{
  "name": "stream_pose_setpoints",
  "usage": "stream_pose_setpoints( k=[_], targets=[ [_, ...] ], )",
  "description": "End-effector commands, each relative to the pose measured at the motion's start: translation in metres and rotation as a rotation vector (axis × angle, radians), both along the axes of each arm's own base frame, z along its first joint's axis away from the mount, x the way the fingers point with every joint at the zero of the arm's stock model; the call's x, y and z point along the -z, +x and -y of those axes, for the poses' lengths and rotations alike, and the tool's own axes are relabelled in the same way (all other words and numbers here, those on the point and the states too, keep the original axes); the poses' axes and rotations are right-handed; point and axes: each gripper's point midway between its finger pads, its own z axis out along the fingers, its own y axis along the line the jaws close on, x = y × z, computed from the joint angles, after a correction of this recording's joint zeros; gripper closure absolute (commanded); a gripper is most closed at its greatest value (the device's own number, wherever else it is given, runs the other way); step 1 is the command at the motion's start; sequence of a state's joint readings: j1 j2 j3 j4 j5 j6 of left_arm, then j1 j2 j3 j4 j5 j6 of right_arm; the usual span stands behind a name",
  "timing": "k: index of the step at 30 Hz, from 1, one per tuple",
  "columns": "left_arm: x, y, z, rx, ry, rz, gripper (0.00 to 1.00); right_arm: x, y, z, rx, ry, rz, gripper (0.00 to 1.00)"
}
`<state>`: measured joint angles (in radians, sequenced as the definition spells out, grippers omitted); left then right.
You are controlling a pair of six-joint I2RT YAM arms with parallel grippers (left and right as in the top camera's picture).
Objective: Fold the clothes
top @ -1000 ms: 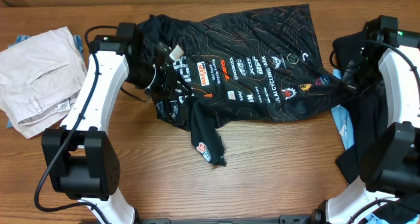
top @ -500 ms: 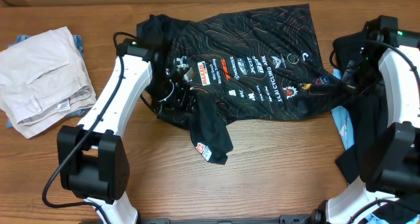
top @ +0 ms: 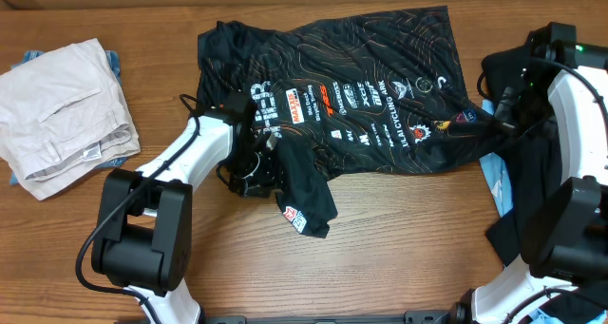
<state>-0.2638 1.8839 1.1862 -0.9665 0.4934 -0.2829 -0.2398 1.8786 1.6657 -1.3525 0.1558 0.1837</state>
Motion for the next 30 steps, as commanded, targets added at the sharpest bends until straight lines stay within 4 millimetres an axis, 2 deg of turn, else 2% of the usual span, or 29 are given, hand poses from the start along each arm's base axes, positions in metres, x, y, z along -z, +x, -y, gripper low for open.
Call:
stream_pose_setpoints(
  k=[1,6,11,13,15,16,17,21,23,24,25,26,27,30],
  targets=[
    [0.002,-0.003,0.015,-0.041,-0.043,-0.023,0.50,-0.006,0.001,-0.001,0.007,-0.001,0.022,0.96],
    [0.010,-0.002,0.017,-0.081,-0.038,-0.021,0.51,-0.006,0.001,-0.001,0.007,-0.001,0.022,0.96],
    [0.016,0.003,0.013,-0.097,-0.007,0.003,0.57,-0.006,0.001,-0.001,0.008,-0.001,0.023,0.96],
    [0.017,0.006,0.012,-0.097,0.001,0.019,0.64,-0.006,0.001,-0.001,0.008,-0.001,0.023,0.96],
    [0.017,0.010,0.012,-0.097,-0.001,0.038,0.81,-0.006,0.002,-0.001,0.008,-0.001,0.023,0.96],
    [0.017,0.013,0.013,-0.096,-0.004,0.052,0.93,-0.006,0.001,-0.001,0.008,-0.001,0.023,0.96],
    [0.017,0.016,0.013,-0.096,-0.005,0.062,0.96,-0.006,0.001,-0.001,0.008,-0.001,0.023,0.96],
    [0.009,0.026,0.004,-0.102,0.029,0.100,0.96,-0.006,0.002,-0.001,0.008,-0.001,0.023,0.96],
    [-0.009,0.035,-0.010,-0.097,0.063,0.139,0.96,-0.005,0.002,-0.005,0.000,0.023,0.028,0.96],
    [-0.026,0.042,-0.021,-0.096,0.086,0.180,0.96,-0.005,0.004,-0.010,-0.014,0.048,0.034,0.96],
    [-0.054,0.053,-0.037,-0.098,0.107,0.254,0.96,-0.006,0.007,-0.015,-0.027,0.081,0.050,0.96],
    [-0.072,0.059,-0.047,-0.109,0.115,0.296,0.96,-0.007,0.009,-0.017,-0.032,0.090,0.056,0.96],
    [-0.115,0.070,-0.071,-0.159,0.119,0.391,0.96,-0.013,0.012,-0.021,-0.044,0.113,0.074,0.96],
    [-0.172,0.079,-0.105,-0.258,0.113,0.519,0.96,-0.028,0.016,-0.024,-0.050,0.127,0.116,0.96]
  ],
)
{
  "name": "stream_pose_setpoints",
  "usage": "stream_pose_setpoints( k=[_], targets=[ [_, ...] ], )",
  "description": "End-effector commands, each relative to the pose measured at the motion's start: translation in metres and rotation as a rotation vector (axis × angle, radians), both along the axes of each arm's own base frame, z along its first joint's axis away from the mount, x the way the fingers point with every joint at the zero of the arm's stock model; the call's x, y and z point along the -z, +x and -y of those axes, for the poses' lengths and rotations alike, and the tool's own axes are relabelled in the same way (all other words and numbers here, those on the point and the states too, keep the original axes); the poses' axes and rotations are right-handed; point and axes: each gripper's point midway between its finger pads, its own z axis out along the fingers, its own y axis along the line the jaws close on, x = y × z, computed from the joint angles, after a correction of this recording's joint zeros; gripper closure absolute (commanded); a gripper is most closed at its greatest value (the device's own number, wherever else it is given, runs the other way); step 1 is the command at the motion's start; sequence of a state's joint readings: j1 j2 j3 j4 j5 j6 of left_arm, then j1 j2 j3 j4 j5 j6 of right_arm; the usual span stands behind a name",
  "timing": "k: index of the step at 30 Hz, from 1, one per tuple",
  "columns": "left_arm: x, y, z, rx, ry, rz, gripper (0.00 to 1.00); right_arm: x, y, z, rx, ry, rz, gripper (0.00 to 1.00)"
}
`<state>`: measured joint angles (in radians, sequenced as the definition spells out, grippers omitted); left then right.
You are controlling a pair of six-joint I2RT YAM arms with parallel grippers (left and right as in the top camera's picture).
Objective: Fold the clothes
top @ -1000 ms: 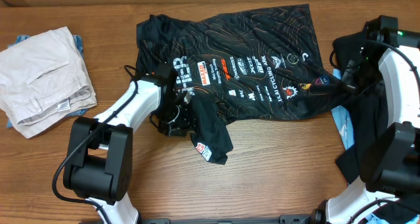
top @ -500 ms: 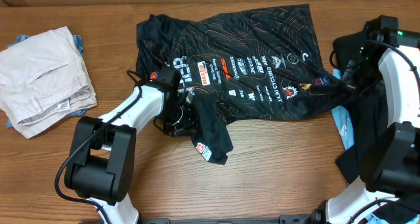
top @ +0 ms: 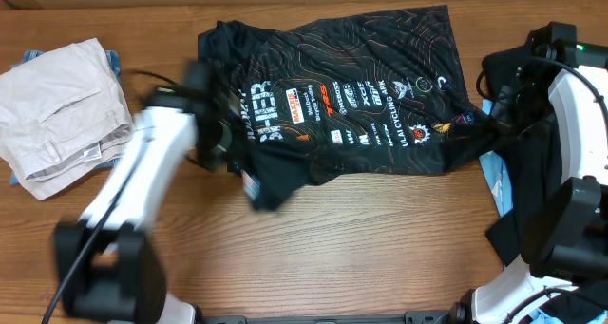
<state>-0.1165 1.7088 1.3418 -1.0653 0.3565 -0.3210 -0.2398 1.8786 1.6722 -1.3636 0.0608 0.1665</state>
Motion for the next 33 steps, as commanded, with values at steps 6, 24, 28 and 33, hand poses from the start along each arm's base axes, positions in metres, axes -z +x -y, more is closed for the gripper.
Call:
stream_pose_setpoints(
  k=[6,24,28,33],
  targets=[
    [-0.200,0.016,-0.089,-0.140,-0.025,0.565,0.96,-0.091,0.017,-0.013,-0.034,0.025,0.275,0.96],
    [-0.428,-0.094,-0.112,-0.243,0.184,1.225,0.96,-0.339,-0.071,-0.028,-0.043,-0.166,0.948,0.96],
    [-0.418,-0.081,-0.116,-0.246,0.171,1.184,0.96,-0.334,-0.055,-0.024,-0.043,-0.162,0.938,0.96],
    [-0.380,-0.024,-0.128,-0.225,0.086,1.039,0.96,-0.286,-0.004,-0.011,-0.037,-0.121,0.794,0.96]
  ],
)
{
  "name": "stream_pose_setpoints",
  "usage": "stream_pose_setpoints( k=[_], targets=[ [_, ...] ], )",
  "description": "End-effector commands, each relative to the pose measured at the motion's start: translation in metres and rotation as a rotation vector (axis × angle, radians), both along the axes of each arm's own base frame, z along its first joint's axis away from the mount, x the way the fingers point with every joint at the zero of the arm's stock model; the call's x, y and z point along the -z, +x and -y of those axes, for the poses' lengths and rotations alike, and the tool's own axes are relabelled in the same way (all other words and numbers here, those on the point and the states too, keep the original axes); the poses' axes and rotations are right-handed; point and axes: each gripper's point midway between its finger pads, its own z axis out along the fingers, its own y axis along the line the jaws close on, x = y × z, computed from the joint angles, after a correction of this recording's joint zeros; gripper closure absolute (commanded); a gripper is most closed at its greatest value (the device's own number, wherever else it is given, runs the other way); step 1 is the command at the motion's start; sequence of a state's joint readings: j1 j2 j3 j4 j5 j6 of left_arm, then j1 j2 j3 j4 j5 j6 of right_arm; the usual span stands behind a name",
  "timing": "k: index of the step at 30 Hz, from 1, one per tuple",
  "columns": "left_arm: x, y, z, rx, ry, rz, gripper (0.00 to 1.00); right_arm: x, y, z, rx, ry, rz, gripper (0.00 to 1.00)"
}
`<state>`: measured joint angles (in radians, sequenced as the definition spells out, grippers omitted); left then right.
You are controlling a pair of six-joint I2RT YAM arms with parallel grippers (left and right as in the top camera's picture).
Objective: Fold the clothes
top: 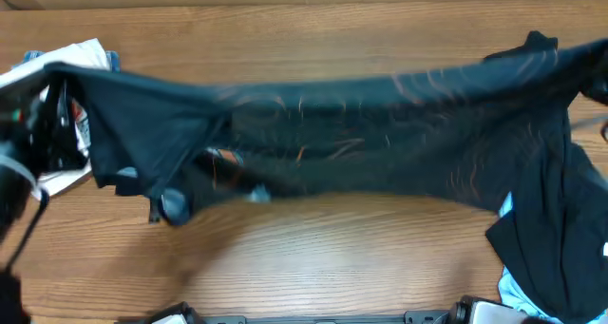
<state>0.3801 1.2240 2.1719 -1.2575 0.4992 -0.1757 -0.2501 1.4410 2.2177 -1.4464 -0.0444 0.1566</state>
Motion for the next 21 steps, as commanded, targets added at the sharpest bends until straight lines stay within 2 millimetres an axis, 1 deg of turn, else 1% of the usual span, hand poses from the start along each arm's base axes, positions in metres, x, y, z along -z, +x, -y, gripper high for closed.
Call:
stream_pose_setpoints(
  k=[1,4,6,8,10,12,14,15,16,19,20,21],
  targets=[
    [0.049,0.071,-0.020,0.042,-0.064,-0.166,0.96,0.046,0.050,0.017,0.013,0.024,-0.131,0.96],
    [0.075,0.115,-0.023,0.083,-0.076,-0.225,0.96,0.074,0.081,0.020,-0.010,0.054,-0.185,0.96],
    [0.091,0.152,-0.021,0.120,-0.066,-0.233,0.96,0.091,0.107,0.021,-0.028,0.067,-0.196,0.96],
    [0.101,0.192,-0.020,0.154,-0.044,-0.196,0.96,0.100,0.133,0.019,-0.052,0.069,-0.173,0.96],
    [0.101,0.227,-0.019,0.173,-0.022,-0.122,0.96,0.099,0.151,0.018,-0.064,0.059,-0.128,0.96],
    [0.092,0.249,-0.018,0.176,-0.014,-0.043,0.96,0.086,0.166,0.014,-0.081,0.041,-0.057,0.96],
    [0.066,0.261,-0.021,0.157,-0.044,0.066,0.96,0.062,0.174,0.007,-0.098,0.017,0.033,0.96],
    [0.052,0.261,-0.021,0.153,-0.056,0.110,0.96,0.052,0.175,0.005,-0.103,0.011,0.059,0.96],
    [0.029,0.258,-0.023,0.148,-0.064,0.176,0.96,0.037,0.174,0.002,-0.107,0.005,0.097,0.96],
    [-0.027,0.237,-0.023,0.156,-0.033,0.314,0.96,0.001,0.165,-0.003,-0.112,-0.010,0.177,0.96],
    [-0.051,0.223,-0.022,0.160,-0.011,0.369,0.96,-0.015,0.160,-0.004,-0.112,-0.018,0.211,0.96],
    [-0.069,0.211,-0.021,0.168,0.013,0.409,0.96,-0.026,0.155,-0.004,-0.112,-0.024,0.233,0.96]
  ],
)
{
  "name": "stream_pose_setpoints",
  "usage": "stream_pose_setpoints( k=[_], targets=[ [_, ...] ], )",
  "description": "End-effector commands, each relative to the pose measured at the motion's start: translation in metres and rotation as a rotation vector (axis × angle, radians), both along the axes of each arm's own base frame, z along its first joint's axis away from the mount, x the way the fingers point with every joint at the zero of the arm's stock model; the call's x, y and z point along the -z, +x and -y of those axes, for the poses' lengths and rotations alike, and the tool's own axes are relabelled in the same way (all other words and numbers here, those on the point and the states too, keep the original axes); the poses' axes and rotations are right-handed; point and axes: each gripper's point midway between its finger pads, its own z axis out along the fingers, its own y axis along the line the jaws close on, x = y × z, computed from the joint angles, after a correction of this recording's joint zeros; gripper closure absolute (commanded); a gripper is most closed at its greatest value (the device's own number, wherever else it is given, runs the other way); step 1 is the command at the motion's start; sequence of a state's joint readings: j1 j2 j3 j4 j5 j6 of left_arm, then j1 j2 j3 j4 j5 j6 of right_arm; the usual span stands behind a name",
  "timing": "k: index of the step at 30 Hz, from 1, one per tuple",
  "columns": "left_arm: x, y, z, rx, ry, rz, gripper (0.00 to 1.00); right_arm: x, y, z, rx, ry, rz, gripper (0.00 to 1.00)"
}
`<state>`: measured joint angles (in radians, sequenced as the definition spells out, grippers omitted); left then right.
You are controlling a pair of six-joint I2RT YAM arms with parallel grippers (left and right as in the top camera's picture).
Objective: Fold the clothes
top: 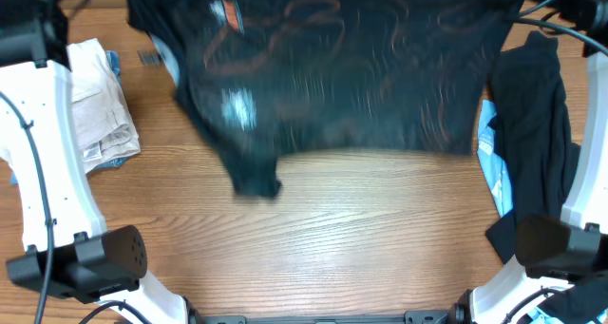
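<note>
The black jersey with orange line print and white logos hangs blurred in the air across the top of the overhead view. It is stretched wide, and one sleeve droops to its lower left. My left gripper sits at the top-left edge and my right gripper at the top-right edge. The fingers of both are cut off by the frame or hidden by cloth. The raised jersey runs toward both of them.
Folded beige trousers lie at the left on the wooden table. A second dark garment lies over a light blue item at the right. The white arm links stand along both sides.
The jersey was a low band stretched across the table's middle; now it hangs farther back and higher, spread wider. Both grippers have moved to the frame's top corners.
The jersey lay crumpled flat, with my left gripper at its lower-left sleeve and my right at its right edge. Then the left arm shifted left along the cloth. After that the jersey was off the table, pulled taut between both arms, and now it hangs spread at the back.
</note>
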<state>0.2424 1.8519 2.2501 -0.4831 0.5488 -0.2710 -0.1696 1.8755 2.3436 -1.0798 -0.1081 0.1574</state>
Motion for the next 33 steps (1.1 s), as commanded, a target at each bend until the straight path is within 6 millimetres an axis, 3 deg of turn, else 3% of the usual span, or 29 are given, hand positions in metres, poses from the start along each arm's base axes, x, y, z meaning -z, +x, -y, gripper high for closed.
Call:
stream_pose_setpoints(
  k=[1,4,6,8,14,16,17,18,20,24,29,33],
  targets=[
    [-0.113,-0.072,0.004,-0.006,0.046,0.251,0.96,-0.082,-0.032,0.001,0.023,-0.037,0.187,0.96],
    [-0.138,-0.108,0.012,0.019,0.087,0.279,0.96,-0.095,-0.051,0.000,0.034,-0.044,0.186,0.96],
    [-0.127,-0.118,0.020,0.050,0.113,0.221,0.96,-0.086,-0.058,-0.001,0.038,-0.039,0.141,0.96],
    [-0.089,-0.121,0.028,0.079,0.115,0.065,0.96,-0.063,-0.064,0.001,0.055,-0.034,0.045,0.96],
    [0.063,-0.123,0.047,0.159,0.173,-0.500,0.96,0.029,-0.079,0.003,0.064,0.002,-0.306,0.96],
    [0.122,-0.129,0.047,0.166,0.205,-0.739,0.96,0.072,-0.087,0.006,0.078,0.008,-0.466,0.96],
    [0.139,-0.131,0.051,0.189,0.213,-0.805,0.96,0.084,-0.090,0.006,0.080,0.010,-0.507,0.96],
    [0.177,-0.130,0.059,0.231,0.193,-0.935,0.96,0.118,-0.097,0.006,0.076,0.017,-0.618,0.96],
    [0.214,-0.132,0.060,0.256,0.199,-1.056,0.96,0.152,-0.106,0.005,0.073,0.027,-0.723,0.96],
    [0.279,-0.145,0.062,0.282,0.167,-1.260,0.96,0.210,-0.125,0.005,0.072,0.053,-0.881,0.96],
    [0.340,-0.172,0.066,0.317,0.128,-1.440,0.96,0.256,-0.147,0.005,0.077,0.077,-1.002,0.96],
    [0.380,-0.198,0.066,0.290,0.103,-1.582,0.96,0.281,-0.169,0.003,0.078,0.104,-1.096,0.96]
  ],
)
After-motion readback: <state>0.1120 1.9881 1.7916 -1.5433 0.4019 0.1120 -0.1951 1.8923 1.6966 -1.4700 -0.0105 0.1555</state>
